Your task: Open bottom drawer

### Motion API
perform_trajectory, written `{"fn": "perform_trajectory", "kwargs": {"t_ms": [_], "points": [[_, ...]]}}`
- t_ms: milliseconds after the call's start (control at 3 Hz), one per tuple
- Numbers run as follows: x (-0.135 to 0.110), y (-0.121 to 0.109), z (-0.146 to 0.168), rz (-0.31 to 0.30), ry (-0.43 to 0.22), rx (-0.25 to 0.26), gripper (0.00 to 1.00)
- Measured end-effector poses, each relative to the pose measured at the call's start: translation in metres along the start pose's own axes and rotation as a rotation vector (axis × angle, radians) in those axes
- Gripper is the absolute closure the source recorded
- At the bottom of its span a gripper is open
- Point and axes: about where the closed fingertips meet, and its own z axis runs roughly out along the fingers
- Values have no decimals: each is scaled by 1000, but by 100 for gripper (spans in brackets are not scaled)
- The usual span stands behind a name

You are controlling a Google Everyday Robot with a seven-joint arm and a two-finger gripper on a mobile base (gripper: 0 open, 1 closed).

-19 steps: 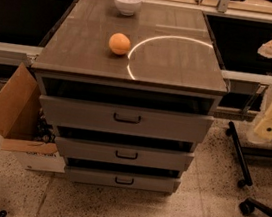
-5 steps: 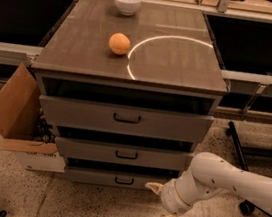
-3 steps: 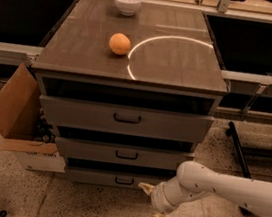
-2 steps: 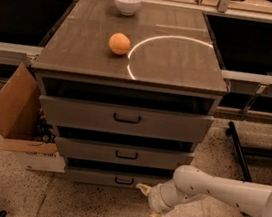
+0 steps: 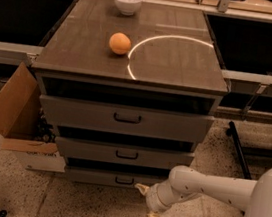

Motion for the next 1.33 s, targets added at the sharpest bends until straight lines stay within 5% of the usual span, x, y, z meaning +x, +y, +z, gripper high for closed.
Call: {"fn": "perform_trajectory", "kwargs": {"t_ms": [1000,1333], "points": [[81,-66,68,-34,37,142,0],[81,-66,68,-34,38,142,0]]}}
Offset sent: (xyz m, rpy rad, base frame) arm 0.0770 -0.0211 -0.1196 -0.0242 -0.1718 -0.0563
